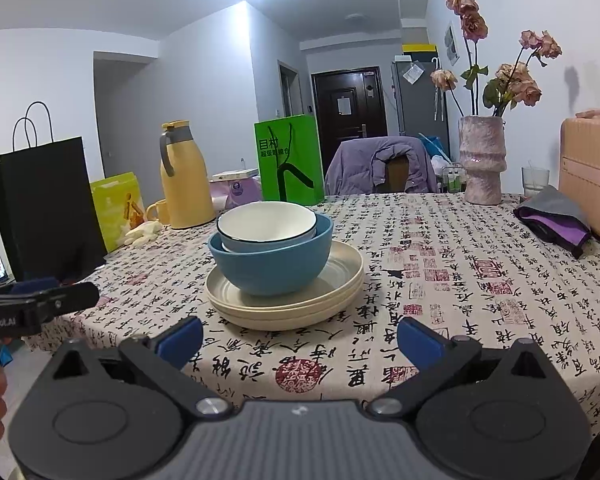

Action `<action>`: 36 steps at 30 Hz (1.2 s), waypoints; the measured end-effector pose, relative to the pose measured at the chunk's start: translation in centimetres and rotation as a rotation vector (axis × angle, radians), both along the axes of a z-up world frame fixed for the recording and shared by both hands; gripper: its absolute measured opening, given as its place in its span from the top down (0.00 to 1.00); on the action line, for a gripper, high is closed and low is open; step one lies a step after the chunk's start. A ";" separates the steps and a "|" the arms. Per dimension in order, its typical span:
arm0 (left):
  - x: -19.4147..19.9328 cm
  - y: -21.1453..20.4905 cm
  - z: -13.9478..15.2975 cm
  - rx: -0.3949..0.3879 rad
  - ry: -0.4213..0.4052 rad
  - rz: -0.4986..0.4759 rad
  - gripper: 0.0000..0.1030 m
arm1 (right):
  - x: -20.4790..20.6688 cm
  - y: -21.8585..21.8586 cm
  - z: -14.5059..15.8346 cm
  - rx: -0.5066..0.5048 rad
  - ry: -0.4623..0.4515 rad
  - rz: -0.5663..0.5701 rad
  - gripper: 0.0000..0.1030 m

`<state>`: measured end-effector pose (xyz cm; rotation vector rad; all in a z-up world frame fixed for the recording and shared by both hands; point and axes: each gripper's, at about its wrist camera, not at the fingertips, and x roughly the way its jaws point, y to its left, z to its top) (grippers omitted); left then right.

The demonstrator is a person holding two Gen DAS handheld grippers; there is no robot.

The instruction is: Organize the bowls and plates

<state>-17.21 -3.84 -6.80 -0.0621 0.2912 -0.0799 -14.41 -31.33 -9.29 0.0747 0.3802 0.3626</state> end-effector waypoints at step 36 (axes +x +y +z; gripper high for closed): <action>-0.4 0.1 0.0 -0.011 -0.012 -0.003 0.00 | 0.0 0.2 -0.1 -0.009 0.006 0.021 0.00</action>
